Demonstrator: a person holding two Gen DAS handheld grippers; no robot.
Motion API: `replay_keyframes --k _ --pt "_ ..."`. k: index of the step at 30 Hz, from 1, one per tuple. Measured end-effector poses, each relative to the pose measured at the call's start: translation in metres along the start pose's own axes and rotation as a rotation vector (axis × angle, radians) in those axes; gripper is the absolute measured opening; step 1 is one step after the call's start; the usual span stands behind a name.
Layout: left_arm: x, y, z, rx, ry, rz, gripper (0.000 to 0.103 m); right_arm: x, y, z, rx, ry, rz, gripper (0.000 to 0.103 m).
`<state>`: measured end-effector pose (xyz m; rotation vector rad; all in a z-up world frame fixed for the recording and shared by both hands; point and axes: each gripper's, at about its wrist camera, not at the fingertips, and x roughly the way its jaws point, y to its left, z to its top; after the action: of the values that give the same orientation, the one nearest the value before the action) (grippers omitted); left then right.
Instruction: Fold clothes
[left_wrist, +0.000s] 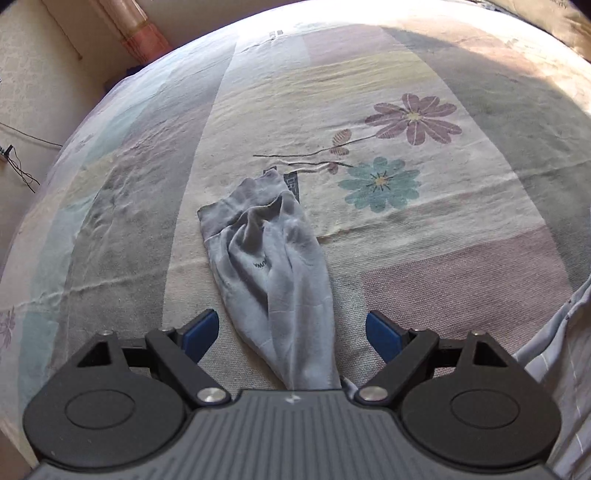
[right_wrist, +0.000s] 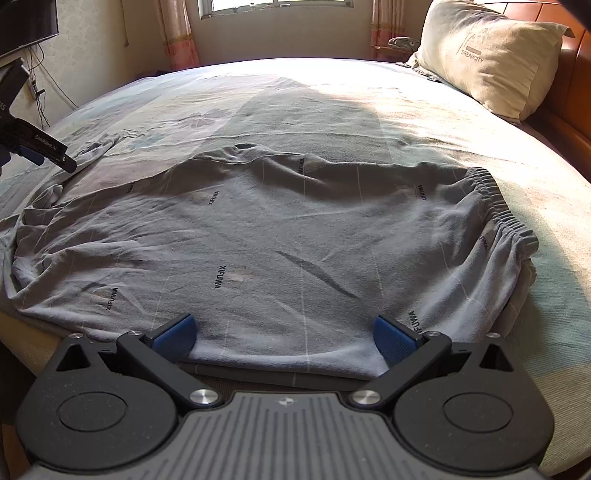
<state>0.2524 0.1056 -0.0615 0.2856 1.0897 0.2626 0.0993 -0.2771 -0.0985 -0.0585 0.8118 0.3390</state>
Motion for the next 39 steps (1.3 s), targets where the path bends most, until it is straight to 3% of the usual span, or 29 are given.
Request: replay_keyframes --k 4,5,12,18,27,39 --pt "0.024 -0.022 0.020 0.151 0.082 0.108 0.088 0.000 -0.001 0.001 0.006 0.000 0.005 0.103" --pt "0.027 -0.026 0.023 0.187 0.092 0.133 0.095 0.000 -0.002 0.001 0.009 0.000 0.007 0.103" --pt "0.042 -0.024 0.040 0.279 0.153 0.264 0.098 -0.001 -0.005 0.001 0.023 -0.005 0.021 0.103" --pt "0.036 0.002 0.045 0.150 0.174 0.192 0.098 -0.001 -0.008 0.002 0.042 -0.008 0.037 0.103" --pt "0.008 0.061 0.017 -0.018 0.154 0.139 0.098 0.000 -0.004 0.002 0.022 -0.004 0.018 0.103" --pt "0.028 0.060 -0.008 -0.088 0.100 0.015 0.097 0.001 0.003 0.001 0.024 -0.009 -0.031 0.103"
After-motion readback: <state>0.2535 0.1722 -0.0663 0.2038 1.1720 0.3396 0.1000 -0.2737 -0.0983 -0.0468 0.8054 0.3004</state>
